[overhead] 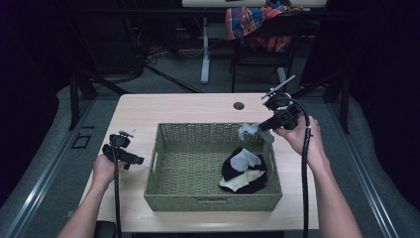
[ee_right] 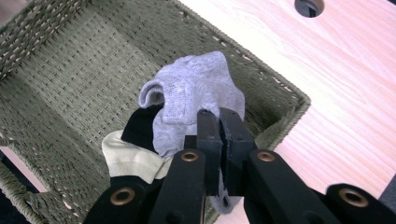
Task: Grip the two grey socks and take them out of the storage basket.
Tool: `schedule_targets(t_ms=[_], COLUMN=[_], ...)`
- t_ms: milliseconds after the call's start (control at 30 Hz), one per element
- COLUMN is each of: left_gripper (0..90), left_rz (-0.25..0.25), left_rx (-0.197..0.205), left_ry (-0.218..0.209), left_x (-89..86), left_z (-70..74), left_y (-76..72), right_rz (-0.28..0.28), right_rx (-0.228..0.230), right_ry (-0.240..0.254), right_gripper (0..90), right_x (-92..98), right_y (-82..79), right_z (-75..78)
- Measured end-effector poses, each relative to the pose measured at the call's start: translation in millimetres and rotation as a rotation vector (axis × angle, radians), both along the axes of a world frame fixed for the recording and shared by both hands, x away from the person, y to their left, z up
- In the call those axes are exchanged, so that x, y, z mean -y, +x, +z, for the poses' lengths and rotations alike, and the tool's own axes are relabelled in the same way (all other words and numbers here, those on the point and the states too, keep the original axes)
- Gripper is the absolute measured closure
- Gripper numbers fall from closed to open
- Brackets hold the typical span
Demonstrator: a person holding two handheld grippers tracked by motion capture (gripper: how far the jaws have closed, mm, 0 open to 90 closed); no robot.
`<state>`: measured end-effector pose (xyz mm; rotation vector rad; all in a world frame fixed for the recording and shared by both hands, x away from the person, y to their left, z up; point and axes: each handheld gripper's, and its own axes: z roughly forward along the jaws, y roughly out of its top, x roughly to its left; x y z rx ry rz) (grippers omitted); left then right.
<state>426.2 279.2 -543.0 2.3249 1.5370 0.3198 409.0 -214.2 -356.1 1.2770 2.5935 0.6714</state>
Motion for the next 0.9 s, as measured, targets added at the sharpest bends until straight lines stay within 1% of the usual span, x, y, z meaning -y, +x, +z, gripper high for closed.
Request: schedule_targets(t_ms=[67, 100, 267, 400, 467, 500, 600, 667, 700, 733, 800, 900], left_gripper=[0.1, 0.1, 0.1, 0.1, 0.1, 0.1, 0.1, 0.1, 0.1, 0.1, 0.1, 0.1], left_rz=[0.0, 0.0, -0.001, 0.001, -0.001, -0.002, 0.002, 0.0, 0.002, 0.001, -0.002, 0.001], left_rx=[0.0, 0.0, -0.001, 0.005, 0.001, -0.002, 0.004, -0.001, 0.004, 0.004, -0.002, 0.002], left_ry=[0.0, 0.0, -0.004, -0.004, -0.003, -0.004, -0.004, -0.004, -0.004, -0.004, -0.003, -0.004], left_x=[0.0, -0.1, -0.3, -0.4, -0.5, -0.5, -0.2, -0.4, -0.3, -0.4, -0.5, -0.3], left_z=[0.0, -0.1, 0.2, -0.1, 0.1, 0.3, 0.0, 0.3, 0.0, 0.1, 0.4, 0.2], left_y=[0.0, 0.1, -0.1, -0.2, -0.1, -0.1, -0.3, -0.2, -0.3, -0.2, -0.1, -0.3], right_rz=[-0.005, -0.011, -0.031, -0.058, -0.063, -0.077, -0.094, -0.107, -0.114, -0.122, -0.137, -0.154], right_rx=[0.005, 0.009, 0.015, 0.023, 0.023, 0.027, 0.031, 0.029, 0.027, 0.031, 0.027, 0.026], right_ry=[0.002, 0.011, 0.008, -0.003, -0.01, -0.009, -0.014, -0.017, -0.022, -0.016, -0.02, -0.02], right_gripper=[88.0, 88.0, 88.0, 88.0, 88.0, 88.0, 88.0, 88.1, 88.0, 88.0, 88.1, 88.1], right_x=[4.5, 6.2, 14.9, 23.0, 27.1, 30.0, 37.5, 43.0, 45.9, 48.0, 54.9, 63.5], right_y=[-0.3, -0.6, -1.2, -1.8, -1.8, -2.2, -2.7, -2.8, -2.9, -2.9, -3.1, -3.1], right_z=[2.4, 3.1, 6.0, 7.8, 8.6, 8.7, 9.1, 9.0, 9.0, 8.5, 8.5, 8.1])
